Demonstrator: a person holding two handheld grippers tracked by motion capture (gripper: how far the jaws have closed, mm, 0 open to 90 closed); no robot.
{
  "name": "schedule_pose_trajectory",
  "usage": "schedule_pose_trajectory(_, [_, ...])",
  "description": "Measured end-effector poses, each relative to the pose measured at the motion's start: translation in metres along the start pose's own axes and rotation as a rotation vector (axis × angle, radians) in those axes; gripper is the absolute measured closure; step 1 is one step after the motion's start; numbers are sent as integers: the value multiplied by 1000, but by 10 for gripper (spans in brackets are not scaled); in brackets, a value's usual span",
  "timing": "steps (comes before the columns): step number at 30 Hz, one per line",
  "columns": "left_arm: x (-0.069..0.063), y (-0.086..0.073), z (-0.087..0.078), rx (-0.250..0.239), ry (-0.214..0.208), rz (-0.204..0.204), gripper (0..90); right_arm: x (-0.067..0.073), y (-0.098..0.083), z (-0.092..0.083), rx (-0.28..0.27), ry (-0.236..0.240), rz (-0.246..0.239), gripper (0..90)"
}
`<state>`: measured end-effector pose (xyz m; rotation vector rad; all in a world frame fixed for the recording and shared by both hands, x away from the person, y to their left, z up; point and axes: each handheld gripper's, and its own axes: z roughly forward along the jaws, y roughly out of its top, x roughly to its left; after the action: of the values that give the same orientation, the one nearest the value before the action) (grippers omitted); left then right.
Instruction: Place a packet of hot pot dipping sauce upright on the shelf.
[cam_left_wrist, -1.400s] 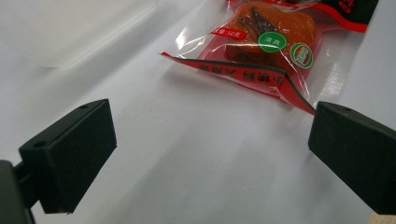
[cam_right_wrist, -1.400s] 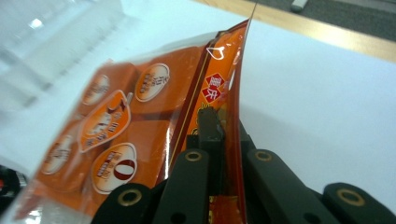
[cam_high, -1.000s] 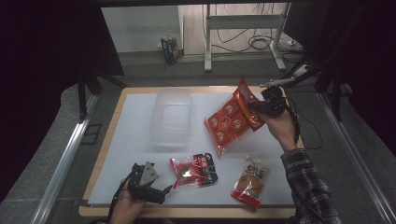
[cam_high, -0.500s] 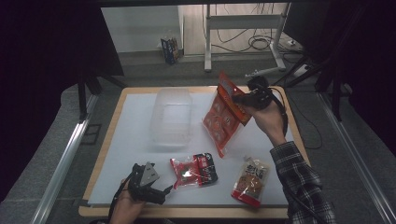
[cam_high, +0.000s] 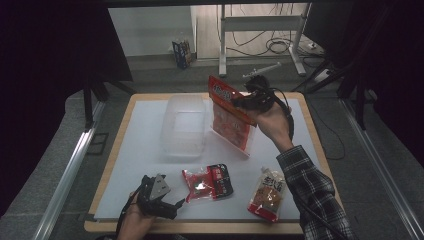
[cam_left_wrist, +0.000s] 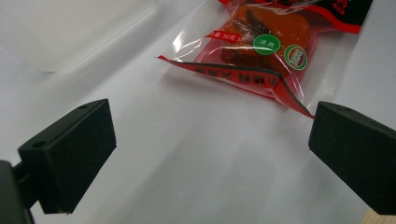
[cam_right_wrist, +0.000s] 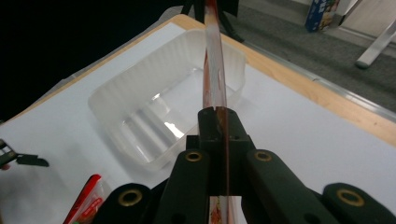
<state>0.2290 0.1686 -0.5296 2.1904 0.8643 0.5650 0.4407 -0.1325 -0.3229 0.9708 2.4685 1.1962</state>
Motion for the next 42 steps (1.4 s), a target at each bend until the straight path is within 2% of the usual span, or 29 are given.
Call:
schedule_pose_trajectory(7, [0,0,0,1,-3,1,7,-1,11,0,-25,-17,8,886])
schedule_pose_trajectory(12, [0,0,0,1,-2,1,7,1,23,0,-48,-5,16,886])
schedule_pose_trajectory(19, [1,0,-1,0,1,-2,6,5,40,0,-59,-23,1,886])
schedule_pose_trajectory(20, [1,0,-1,-2,0,-5,3,7,46,1,-70,-23,4,886])
schedule_pose_trajectory(24, [2,0,-3,-11,-4,-17,2,8,54,3,-84,-19,11,886])
schedule_pose_trajectory(25, [2,0,-3,-22,-7,-30,2,8,56,3,-89,-17,14,886])
schedule_pose_trajectory(32, [4,0,-5,-29,-12,-40,0,11,72,18,-109,4,36,886])
schedule_pose_trajectory(42, [4,0,-5,-30,-10,-41,0,21,89,51,-117,21,56,886])
